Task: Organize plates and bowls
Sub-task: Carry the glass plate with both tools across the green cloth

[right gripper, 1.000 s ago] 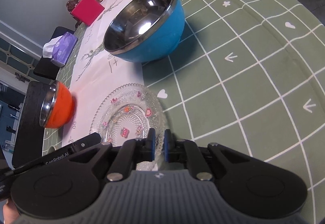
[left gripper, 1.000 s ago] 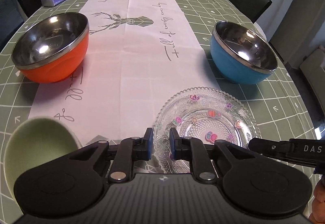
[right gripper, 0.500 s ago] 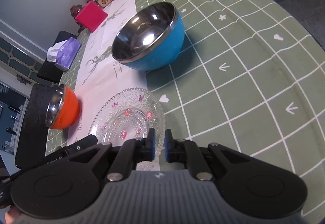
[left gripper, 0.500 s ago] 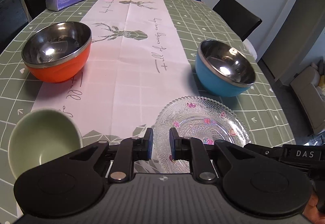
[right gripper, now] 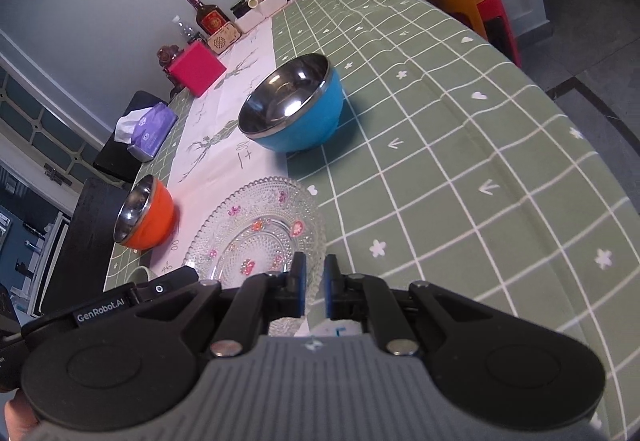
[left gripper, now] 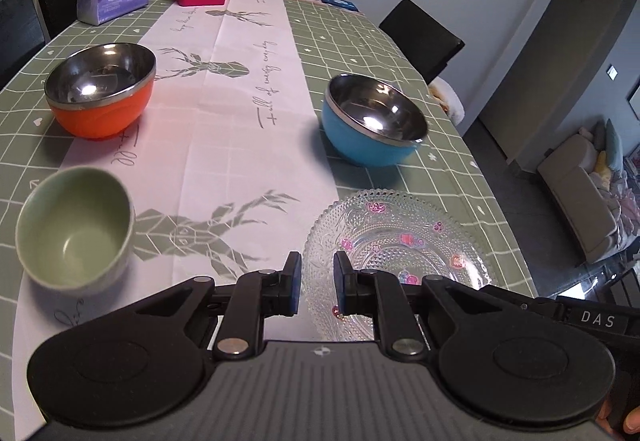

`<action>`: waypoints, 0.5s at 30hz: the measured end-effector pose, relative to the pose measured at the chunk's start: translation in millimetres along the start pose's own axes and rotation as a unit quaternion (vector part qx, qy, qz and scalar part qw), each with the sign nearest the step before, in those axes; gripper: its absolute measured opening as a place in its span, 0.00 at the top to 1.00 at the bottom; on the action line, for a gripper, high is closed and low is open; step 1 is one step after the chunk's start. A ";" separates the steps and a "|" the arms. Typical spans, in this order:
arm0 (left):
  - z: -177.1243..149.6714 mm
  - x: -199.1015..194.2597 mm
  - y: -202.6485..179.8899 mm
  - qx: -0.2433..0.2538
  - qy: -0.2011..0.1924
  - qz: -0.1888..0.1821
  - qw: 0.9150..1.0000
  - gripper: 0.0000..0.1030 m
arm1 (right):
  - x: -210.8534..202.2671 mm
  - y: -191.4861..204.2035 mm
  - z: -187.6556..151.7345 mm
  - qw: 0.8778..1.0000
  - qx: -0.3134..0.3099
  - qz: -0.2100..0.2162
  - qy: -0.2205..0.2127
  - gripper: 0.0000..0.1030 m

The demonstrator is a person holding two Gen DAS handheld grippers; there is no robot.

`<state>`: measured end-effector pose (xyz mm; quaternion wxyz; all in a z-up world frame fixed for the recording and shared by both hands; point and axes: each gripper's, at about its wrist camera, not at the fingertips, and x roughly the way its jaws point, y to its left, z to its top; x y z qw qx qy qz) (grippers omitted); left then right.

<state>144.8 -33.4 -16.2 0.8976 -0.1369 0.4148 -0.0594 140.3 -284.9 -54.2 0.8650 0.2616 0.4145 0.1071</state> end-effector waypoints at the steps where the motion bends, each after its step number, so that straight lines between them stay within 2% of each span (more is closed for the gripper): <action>1: -3.5 -2.3 -2.2 0.002 0.000 -0.001 1.000 0.82 | -3.2 -1.9 -2.7 1.000 0.001 0.000 -0.001 0.94; 15: -51.4 -22.0 -17.3 -0.003 0.022 -0.037 0.999 0.82 | -40.1 -26.1 -38.3 1.000 -0.003 -0.025 -0.018 0.94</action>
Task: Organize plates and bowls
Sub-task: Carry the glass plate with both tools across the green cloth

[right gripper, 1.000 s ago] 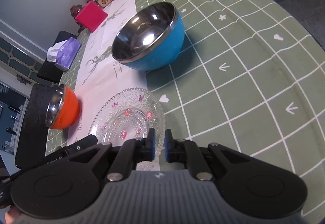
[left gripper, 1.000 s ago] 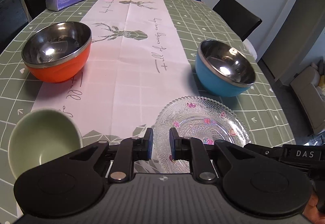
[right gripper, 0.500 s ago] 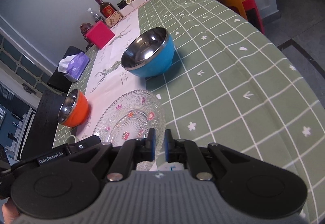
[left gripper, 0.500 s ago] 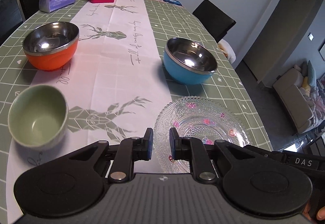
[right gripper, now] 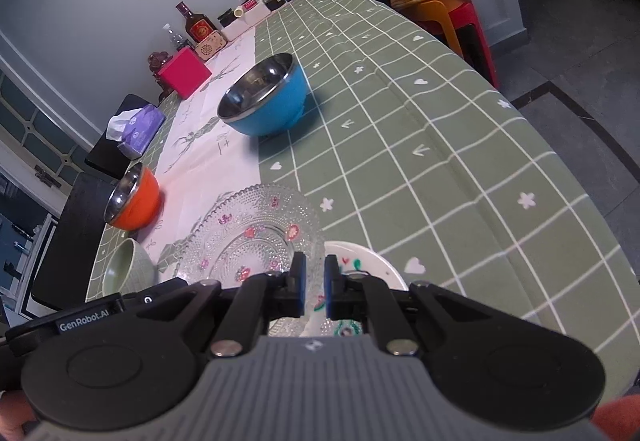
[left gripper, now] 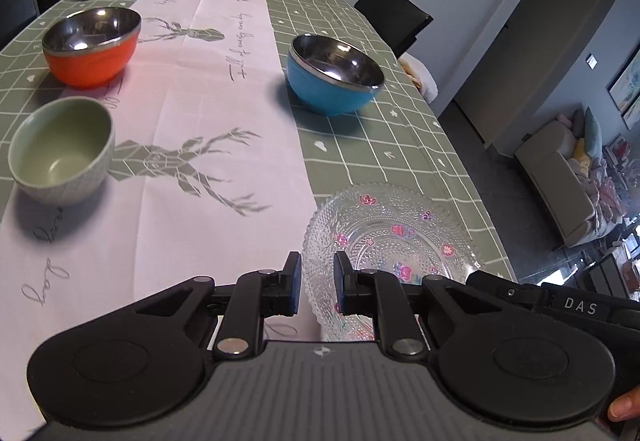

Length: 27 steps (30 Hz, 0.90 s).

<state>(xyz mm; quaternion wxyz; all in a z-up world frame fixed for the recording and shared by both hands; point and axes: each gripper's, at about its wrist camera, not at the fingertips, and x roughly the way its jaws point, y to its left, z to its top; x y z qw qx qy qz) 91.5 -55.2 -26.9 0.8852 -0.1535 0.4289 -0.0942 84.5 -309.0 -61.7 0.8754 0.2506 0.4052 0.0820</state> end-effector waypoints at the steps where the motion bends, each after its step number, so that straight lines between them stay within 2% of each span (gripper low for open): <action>1: -2.3 0.5 -0.8 -0.001 0.003 -0.003 1.000 0.82 | -1.3 -1.8 -1.1 1.000 0.000 -0.002 0.000 0.94; 15: -35.3 12.3 -11.1 0.003 0.040 -0.013 0.999 0.82 | -8.8 -24.1 -20.7 0.999 0.005 -0.033 -0.001 0.94; 27: -40.3 12.5 -10.7 0.013 0.046 -0.010 0.999 0.82 | -3.3 -16.4 -28.9 0.997 -0.041 -0.061 0.002 0.92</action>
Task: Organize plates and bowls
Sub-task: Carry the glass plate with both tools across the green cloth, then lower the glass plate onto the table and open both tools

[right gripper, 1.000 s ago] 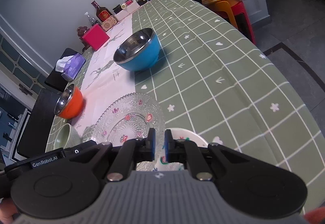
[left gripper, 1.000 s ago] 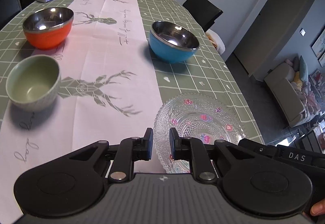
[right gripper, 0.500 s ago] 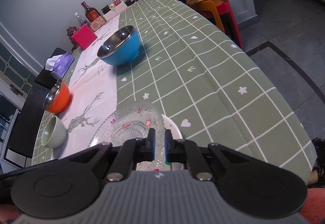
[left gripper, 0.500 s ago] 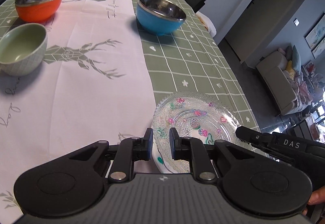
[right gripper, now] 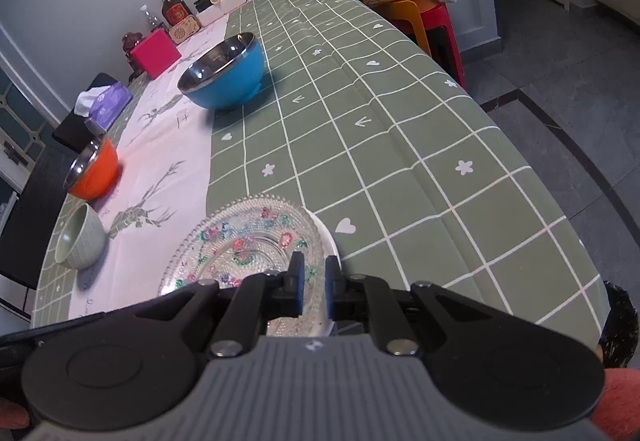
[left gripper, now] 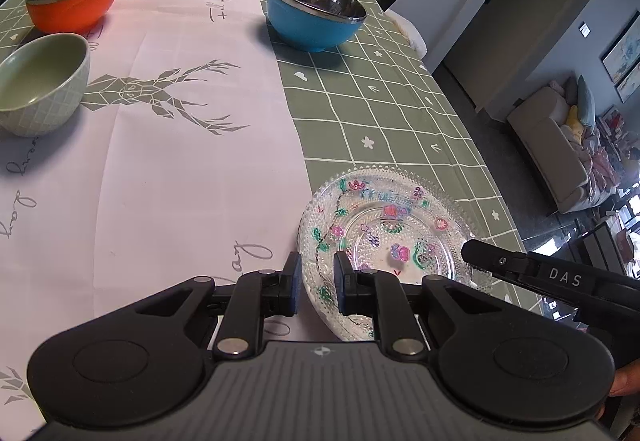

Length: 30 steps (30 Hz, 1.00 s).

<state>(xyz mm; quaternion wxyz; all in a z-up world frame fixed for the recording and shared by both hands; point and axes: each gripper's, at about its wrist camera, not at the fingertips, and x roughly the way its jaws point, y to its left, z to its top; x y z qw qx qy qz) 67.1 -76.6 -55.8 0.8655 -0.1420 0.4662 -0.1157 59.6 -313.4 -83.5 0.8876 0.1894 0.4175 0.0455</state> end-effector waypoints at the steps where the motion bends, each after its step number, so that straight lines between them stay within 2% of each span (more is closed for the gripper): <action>1: 0.0 0.2 0.2 0.000 -0.001 0.000 1.000 0.82 | -0.1 1.3 -0.1 1.000 -0.006 -0.003 -0.001 0.91; 11: -0.7 -0.7 1.8 0.002 -0.005 -0.008 1.000 0.82 | 0.0 11.8 -5.9 0.998 -0.047 -0.036 -0.016 0.90; 16: -2.0 -0.6 5.8 -0.006 -0.013 -0.018 1.000 0.81 | -1.2 10.7 -5.4 0.998 -0.045 -0.035 -0.023 0.88; 18: -2.8 -1.5 8.6 -0.013 -0.018 -0.020 1.000 0.75 | -3.1 9.3 -5.3 0.998 -0.042 -0.037 -0.029 0.86; 19: -3.9 -2.8 9.9 -0.015 -0.024 -0.018 0.999 0.73 | -3.4 8.3 -5.0 0.998 -0.039 -0.037 -0.030 0.78; 21: -6.5 -6.2 12.2 -0.017 -0.035 -0.017 0.999 0.64 | -4.6 7.1 -4.7 0.998 -0.032 -0.036 -0.031 0.70; 25: -10.3 -8.2 14.9 -0.021 -0.036 -0.024 0.999 0.59 | -4.8 5.8 -3.8 0.999 -0.027 -0.033 -0.031 0.69; 27: -12.1 -7.8 16.3 -0.026 -0.037 -0.028 0.999 0.50 | -4.2 6.4 -3.9 0.999 -0.028 -0.034 -0.029 0.65; 30: -13.7 -4.5 16.9 -0.031 -0.027 -0.037 0.999 0.50 | -0.9 8.3 -4.1 0.999 -0.033 -0.040 -0.018 0.62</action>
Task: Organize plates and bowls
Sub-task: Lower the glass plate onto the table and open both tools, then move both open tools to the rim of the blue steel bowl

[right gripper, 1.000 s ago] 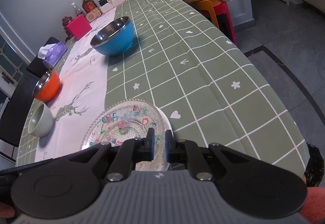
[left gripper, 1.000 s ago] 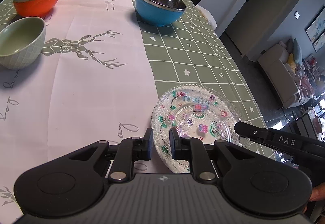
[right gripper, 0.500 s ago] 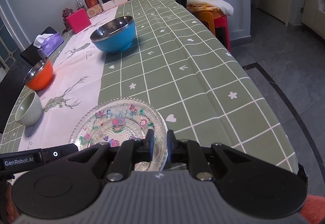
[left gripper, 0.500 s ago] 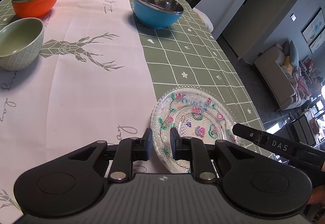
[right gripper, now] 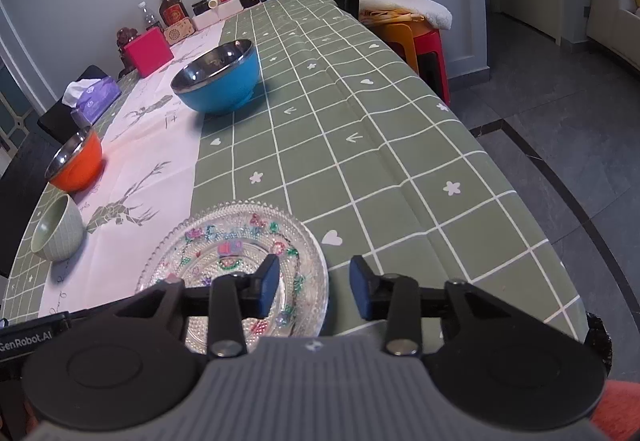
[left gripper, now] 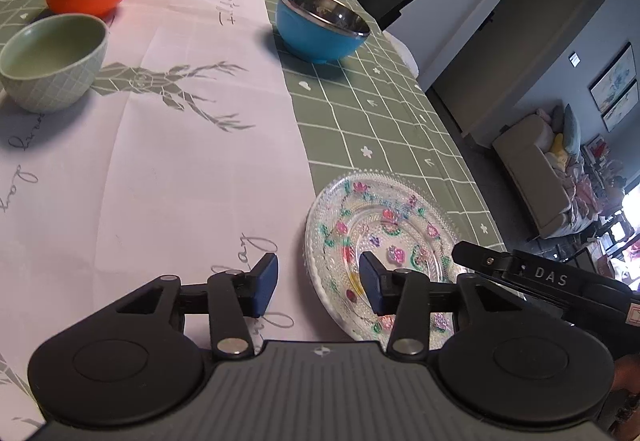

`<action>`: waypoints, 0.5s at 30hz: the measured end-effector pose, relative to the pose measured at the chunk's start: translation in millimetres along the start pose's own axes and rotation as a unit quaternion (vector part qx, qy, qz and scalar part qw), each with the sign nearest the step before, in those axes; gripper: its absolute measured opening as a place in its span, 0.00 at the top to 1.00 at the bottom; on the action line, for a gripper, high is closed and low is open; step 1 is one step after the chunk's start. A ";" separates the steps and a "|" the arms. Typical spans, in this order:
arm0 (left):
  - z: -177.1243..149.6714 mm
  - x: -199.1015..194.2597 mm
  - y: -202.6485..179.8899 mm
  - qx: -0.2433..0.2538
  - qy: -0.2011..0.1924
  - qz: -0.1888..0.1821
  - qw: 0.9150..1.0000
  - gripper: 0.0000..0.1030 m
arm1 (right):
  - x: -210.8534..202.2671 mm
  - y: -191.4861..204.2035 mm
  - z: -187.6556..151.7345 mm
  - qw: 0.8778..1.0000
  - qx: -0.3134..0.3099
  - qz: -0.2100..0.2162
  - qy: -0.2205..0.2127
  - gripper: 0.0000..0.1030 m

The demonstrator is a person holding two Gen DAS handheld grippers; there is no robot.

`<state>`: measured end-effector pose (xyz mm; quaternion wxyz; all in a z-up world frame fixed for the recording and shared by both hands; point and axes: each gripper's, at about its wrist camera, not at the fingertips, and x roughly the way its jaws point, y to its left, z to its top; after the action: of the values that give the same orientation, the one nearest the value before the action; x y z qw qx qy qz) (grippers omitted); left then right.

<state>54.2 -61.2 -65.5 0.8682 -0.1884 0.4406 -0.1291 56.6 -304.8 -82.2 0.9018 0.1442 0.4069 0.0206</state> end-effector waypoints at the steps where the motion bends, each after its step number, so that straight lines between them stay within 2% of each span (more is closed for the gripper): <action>1: -0.5 0.8 0.2 -0.003 0.003 -0.005 1.000 0.50 | 1.9 0.6 -0.1 1.000 0.000 -0.002 0.006 0.62; 4: -1.8 3.6 -0.5 -0.004 0.010 -0.016 1.000 0.50 | 8.7 -1.9 -1.1 0.999 0.015 0.019 0.033 0.63; 6: -1.7 5.3 -2.6 0.002 0.012 -0.021 1.000 0.62 | 13.3 -4.1 -2.8 0.998 0.030 0.035 0.050 0.66; 11: -2.3 6.5 -8.1 0.017 0.014 -0.013 1.000 0.62 | 13.2 -1.8 -4.0 0.998 0.026 0.032 0.048 0.66; 15: 1.4 -2.1 -1.8 0.011 -0.007 -0.010 1.000 0.62 | 7.4 0.8 -2.4 0.999 0.020 0.011 0.024 0.65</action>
<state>54.1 -61.7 -62.5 0.8719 -0.1846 0.4310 -0.1411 59.8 -302.3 -88.8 0.8884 0.1661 0.4273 0.0256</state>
